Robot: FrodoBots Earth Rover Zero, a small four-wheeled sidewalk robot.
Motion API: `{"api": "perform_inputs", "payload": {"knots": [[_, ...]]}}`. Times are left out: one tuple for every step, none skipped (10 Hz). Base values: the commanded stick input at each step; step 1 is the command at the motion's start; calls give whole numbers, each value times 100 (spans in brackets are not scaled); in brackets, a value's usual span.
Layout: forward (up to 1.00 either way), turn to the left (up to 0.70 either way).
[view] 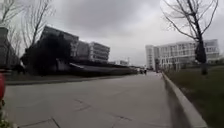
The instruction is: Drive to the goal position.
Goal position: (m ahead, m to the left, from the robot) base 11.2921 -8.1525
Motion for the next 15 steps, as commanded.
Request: {"api": "perform_inputs", "payload": {"knots": [[70, 35], [70, 35], [70, 35], [70, 34], [70, 19], [70, 3], [70, 0], [70, 0], [70, 0], [70, 0], [70, 0], [70, 0], [70, 0], [70, 0], [70, 0]]}}
